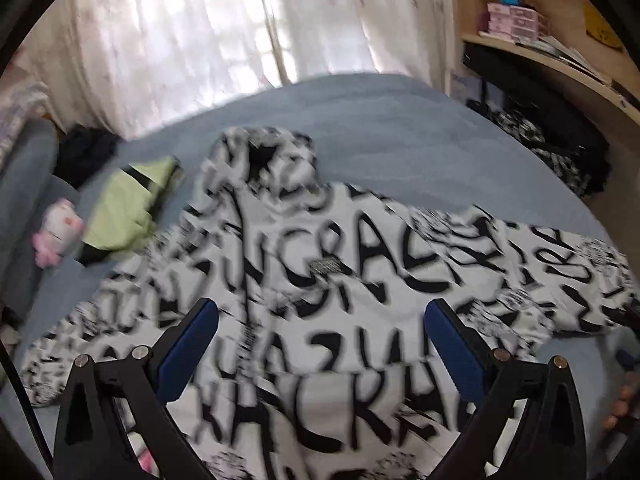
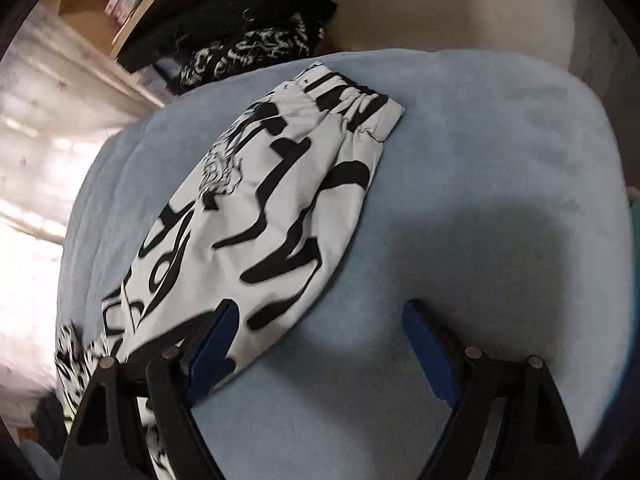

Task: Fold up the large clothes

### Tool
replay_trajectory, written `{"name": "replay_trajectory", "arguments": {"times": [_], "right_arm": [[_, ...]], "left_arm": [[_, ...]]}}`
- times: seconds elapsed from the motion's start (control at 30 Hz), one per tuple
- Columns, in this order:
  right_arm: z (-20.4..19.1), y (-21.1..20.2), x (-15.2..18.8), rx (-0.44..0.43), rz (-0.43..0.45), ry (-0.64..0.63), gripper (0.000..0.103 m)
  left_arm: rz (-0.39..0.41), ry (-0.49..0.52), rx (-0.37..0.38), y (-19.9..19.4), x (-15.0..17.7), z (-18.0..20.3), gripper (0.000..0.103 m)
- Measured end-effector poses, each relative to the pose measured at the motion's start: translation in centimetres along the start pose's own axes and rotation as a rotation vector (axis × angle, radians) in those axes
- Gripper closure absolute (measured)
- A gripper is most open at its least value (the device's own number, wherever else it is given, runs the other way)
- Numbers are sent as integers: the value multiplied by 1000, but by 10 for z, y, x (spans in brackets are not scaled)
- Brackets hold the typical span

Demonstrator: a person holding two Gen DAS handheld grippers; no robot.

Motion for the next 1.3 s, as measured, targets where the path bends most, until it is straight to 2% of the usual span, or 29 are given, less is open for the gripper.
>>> {"name": "replay_trajectory", "arguments": {"times": [0.23,0.3,0.33,0.37,0.43,0.47,0.57,0.7,0.8,0.87,0.93,1.0,1.07,1.13,1.17,1.23,1.3], "right_arm": [[-6,20,-18,9,49,29,20],[-7,23,-27,8,54,44,39],[-7,26,-32,-2,50,47,64],[-5,26,-36,-32,39,53,83],[-5,22,-42,-94,39,72,94],[-10,10,-44,-113,74,55,95],[-45,-34,-42,-150,214,-103,96],[-117,-94,-16,-296,314,-364,98],[-184,-144,31,-434,362,-621,98],[-219,-165,72,-513,360,-787,98],[-245,-169,110,-584,310,-913,97],[-263,-162,159,-648,204,-1038,97],[-272,-139,207,-666,47,-1138,93],[-275,-110,233,-656,-88,-1168,89],[-270,-90,250,-639,-184,-1171,85],[-258,-65,274,-606,-300,-1158,77],[-241,-50,284,-585,-380,-1131,72]], "left_arm": [[-27,34,8,14,7,12,3],[2,58,-7,9,6,15,9],[22,67,-19,6,5,16,11],[38,68,-26,2,4,16,13],[61,50,-18,-6,1,13,17],[72,41,-11,-9,-1,12,22],[115,36,-14,-23,-4,6,33],[174,37,-76,-43,-6,-7,33],[195,-10,-95,-56,-4,-31,33],[182,-49,-111,-60,1,-49,33],[148,-95,-120,-57,12,-73,33],[122,-130,-130,-52,24,-92,33],[83,-160,-157,-44,40,-114,33],[49,-179,-171,-37,55,-130,33],[31,-190,-165,-32,63,-138,33],[-3,-209,-149,-24,77,-149,33],[-28,-226,-133,-17,84,-157,33]]}}
Point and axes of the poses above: each gripper's, at about its wrist camera, not at the fingertips, and y roughly the way its jaws point, z to its right, x to its underside, the point moved 2 cm from there along y, roughly the way its jaws point, and after that the axes turned 3 degrees about y, right-handed, at the moved point
